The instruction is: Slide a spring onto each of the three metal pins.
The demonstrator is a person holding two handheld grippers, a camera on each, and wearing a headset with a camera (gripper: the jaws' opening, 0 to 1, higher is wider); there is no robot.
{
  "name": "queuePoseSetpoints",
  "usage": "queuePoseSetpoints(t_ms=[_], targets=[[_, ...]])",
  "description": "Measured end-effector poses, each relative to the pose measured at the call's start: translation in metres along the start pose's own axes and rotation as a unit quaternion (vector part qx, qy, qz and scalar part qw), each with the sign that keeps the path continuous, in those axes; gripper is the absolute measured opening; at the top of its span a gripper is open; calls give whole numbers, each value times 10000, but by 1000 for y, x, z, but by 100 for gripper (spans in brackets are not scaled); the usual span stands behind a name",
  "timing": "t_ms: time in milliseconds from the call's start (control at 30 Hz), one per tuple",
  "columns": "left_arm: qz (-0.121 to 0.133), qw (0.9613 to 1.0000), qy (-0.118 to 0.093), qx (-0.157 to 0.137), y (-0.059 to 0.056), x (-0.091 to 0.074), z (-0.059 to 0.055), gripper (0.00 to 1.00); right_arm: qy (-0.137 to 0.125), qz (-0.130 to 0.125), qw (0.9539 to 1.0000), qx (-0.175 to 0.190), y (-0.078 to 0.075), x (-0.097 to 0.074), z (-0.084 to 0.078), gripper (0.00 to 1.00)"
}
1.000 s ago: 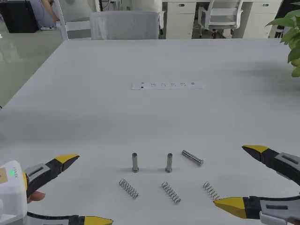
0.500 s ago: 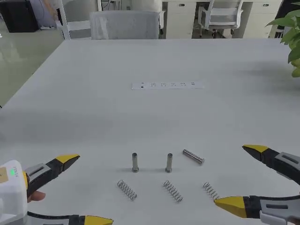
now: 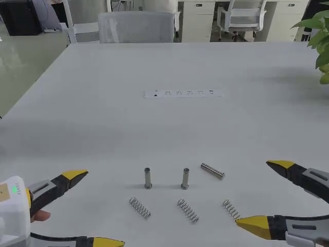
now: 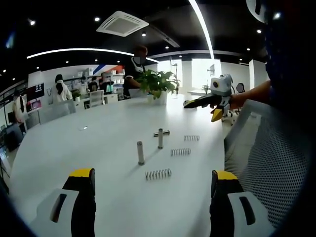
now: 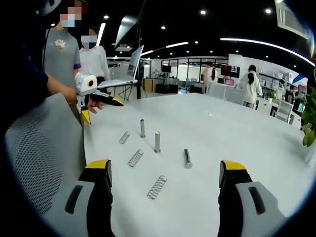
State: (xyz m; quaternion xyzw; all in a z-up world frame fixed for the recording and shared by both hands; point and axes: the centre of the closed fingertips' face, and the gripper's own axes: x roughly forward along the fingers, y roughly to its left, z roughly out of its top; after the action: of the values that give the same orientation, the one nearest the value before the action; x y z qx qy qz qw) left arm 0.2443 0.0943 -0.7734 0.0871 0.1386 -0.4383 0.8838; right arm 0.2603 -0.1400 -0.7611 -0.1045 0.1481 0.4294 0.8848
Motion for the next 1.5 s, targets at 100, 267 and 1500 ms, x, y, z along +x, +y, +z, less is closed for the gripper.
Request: queuePoseSetpoints(t_ms=[100,267,1500], targets=[[-8,10000,9,0,0,0,-1,95,8,8,10000,12,-1,1,-1,90],[-20,10000,15,-30,0,1,-1,95,50,15,10000,15,0,0,-2,90],[-37,10000,-47,-33,-6,1,6,90,787,70,9968,-114,-37,30,8,58]])
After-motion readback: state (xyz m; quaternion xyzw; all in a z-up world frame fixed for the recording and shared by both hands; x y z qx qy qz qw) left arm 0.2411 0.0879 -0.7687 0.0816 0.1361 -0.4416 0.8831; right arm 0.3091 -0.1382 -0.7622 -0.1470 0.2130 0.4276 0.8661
